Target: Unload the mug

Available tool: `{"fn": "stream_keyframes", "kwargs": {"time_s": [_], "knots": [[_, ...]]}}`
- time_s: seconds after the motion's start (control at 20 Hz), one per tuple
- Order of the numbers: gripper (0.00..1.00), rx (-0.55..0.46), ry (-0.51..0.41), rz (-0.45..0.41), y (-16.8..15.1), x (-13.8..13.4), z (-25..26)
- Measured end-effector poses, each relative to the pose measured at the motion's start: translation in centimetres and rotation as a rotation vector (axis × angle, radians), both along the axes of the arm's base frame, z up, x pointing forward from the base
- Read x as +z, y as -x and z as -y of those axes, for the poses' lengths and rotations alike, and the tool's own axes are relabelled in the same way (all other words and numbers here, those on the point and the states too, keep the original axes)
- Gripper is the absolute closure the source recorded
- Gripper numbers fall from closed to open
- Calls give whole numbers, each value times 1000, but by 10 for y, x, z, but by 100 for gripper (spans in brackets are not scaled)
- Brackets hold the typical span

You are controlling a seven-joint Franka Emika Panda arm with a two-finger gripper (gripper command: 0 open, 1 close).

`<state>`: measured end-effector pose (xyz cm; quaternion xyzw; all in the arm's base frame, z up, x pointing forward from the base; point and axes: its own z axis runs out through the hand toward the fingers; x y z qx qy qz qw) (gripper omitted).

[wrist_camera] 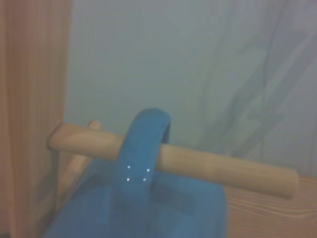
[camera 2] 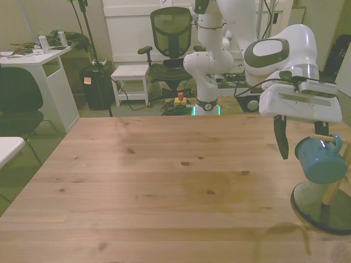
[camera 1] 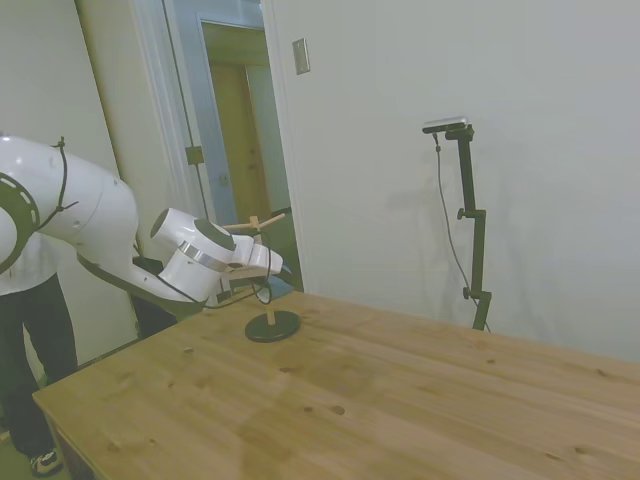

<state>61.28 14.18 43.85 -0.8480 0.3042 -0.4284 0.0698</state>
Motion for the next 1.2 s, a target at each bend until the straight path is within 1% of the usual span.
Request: {"fn": "stream_keyframes", "kwargs": {"time_s": [1.2], "knots": [[100, 1, -2, 0, -3, -1, -1]]}}
